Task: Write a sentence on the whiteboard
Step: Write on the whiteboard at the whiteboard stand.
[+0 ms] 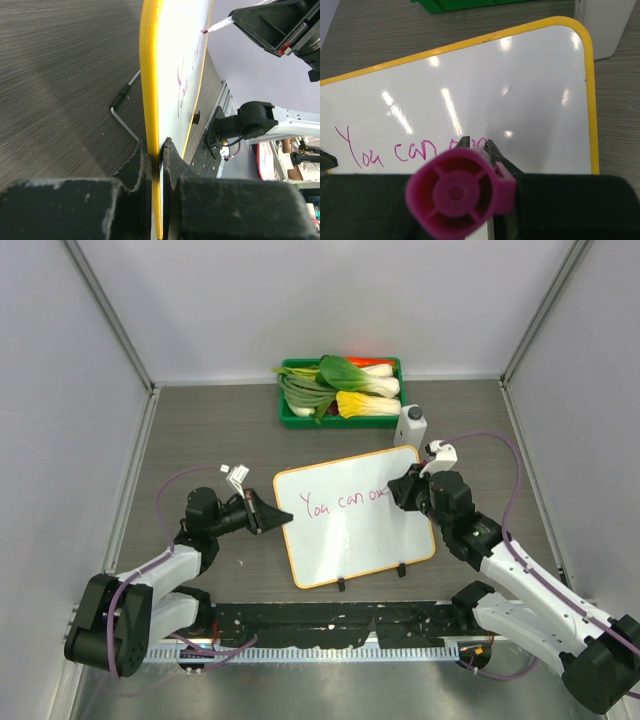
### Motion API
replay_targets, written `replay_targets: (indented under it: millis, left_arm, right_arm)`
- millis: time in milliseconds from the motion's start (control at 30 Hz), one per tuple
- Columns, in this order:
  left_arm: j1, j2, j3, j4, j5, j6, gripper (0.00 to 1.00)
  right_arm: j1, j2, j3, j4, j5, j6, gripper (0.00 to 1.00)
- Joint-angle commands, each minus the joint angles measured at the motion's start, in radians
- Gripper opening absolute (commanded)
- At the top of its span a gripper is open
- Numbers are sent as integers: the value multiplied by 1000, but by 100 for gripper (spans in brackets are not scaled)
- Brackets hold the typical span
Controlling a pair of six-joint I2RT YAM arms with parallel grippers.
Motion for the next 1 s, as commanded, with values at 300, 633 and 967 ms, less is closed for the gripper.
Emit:
replay_targets:
  millis: [300, 633, 967]
  left_arm:
    - [0, 19, 6, -35, -67, 99, 0]
    - [0, 14, 4, -35, -70, 99, 0]
    - [0, 11, 3, -37, -70, 99, 0]
  right_arm:
    - [-3, -34, -12, -76, 83, -9, 1]
    - [-3, -26, 73, -53, 105, -23, 1]
    - [-3, 9, 88, -23, 108, -22, 1]
